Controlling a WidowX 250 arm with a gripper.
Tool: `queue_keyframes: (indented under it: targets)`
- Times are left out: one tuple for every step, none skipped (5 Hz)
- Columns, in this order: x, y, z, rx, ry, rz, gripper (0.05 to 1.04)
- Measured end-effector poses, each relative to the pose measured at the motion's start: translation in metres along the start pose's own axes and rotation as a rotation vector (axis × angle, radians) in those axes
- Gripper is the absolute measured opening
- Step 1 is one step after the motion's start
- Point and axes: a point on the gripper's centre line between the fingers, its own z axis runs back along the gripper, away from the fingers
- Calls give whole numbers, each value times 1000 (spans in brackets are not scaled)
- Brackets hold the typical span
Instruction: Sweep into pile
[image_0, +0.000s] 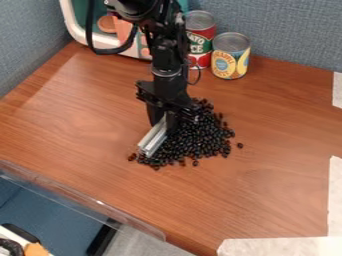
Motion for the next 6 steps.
queue_keyframes:
  targets:
    - [1, 7, 2, -4, 1, 12, 366]
    - [-3, 22, 4, -20, 14, 6, 366]
    - [-6, 38, 16, -22, -3, 15, 366]
    - [-4, 59, 27, -21, -35, 5, 366]
    - [-4, 81, 35, -17, -57, 14, 366]
    - [4, 103, 37, 18, -93, -27, 366]
